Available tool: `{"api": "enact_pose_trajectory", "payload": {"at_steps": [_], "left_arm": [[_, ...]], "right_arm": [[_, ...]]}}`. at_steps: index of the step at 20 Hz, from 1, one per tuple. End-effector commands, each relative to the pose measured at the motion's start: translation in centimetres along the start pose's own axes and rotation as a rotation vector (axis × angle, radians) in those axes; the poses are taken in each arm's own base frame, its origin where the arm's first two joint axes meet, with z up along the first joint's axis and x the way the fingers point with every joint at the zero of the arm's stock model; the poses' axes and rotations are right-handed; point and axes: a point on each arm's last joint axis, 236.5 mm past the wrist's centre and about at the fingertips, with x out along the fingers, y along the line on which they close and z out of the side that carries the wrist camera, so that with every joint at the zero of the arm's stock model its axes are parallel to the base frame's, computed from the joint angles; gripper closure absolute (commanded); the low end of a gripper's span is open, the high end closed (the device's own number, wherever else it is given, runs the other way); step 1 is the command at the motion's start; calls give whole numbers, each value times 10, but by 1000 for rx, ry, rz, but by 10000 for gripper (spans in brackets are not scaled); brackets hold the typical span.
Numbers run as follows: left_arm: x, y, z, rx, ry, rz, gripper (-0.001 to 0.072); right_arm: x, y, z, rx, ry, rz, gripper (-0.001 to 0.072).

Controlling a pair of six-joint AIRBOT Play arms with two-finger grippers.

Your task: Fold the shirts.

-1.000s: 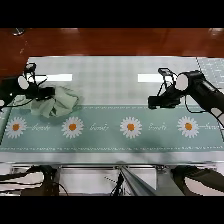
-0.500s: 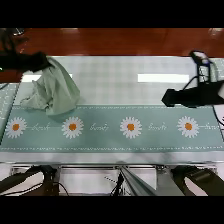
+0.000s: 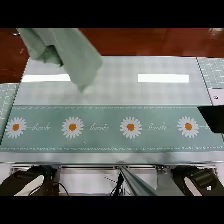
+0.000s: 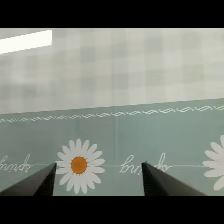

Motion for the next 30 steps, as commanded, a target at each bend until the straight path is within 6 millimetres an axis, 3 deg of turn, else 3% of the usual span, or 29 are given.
{"api": "enact_pose_trajectory", "payload": {"at_steps": [1, 3, 6, 8, 10, 13, 16, 18, 19, 20, 21, 23, 25, 28, 29, 30], "left_arm": [[-16, -84, 39, 41, -136, -175, 684], [-8, -109, 30, 58, -124, -240, 684], [24, -140, -32, 4, 34, -338, 684], [45, -148, -107, -38, 202, -365, 684], [54, -140, -196, -102, 393, -345, 684], [32, -100, -314, -162, 628, -252, 684], [-20, -45, -411, -188, 887, -132, 683], [-54, -27, -463, -248, 1067, -89, 680], [-63, -21, -479, -269, 1110, -70, 646], [-69, -17, -490, -280, 1139, -56, 427], [-71, -12, -494, -264, 1153, -43, -7], [-66, 7, -482, -213, 1131, 5, 2], [-55, 36, -443, -204, 1063, 76, 2], [-48, 101, -362, -267, 844, 247, 2], [-54, 124, -349, -305, 791, 312, 3], [-65, 145, -350, -378, 767, 373, 3]], "right_arm": [[-26, 10, -5, -4, -59, 71, 96], [-28, 10, -5, -20, -66, 74, 96], [-29, 11, -1, -40, -82, 77, 96], [-29, 11, 2, -41, -97, 76, 96], [-29, 11, 3, -41, -101, 78, 96], [-29, 11, 3, -41, -100, 78, 96], [-20, 8, -2, -34, -79, 69, 96], [1, 2, -16, -1, -32, 53, 96], [15, -1, -23, 20, -5, 42, 96], [32, -4, -33, 37, 28, 34, 96], [48, -9, -41, 43, 59, 19, 96], [81, -23, -54, 39, 131, -47, 96], [99, -61, -44, -1, 166, -219, 96], [81, -151, -24, -8, 228, -583, 96], [71, -179, -29, 26, 268, -668, 96], [65, -199, -40, 92, 297, -715, 96]]}}
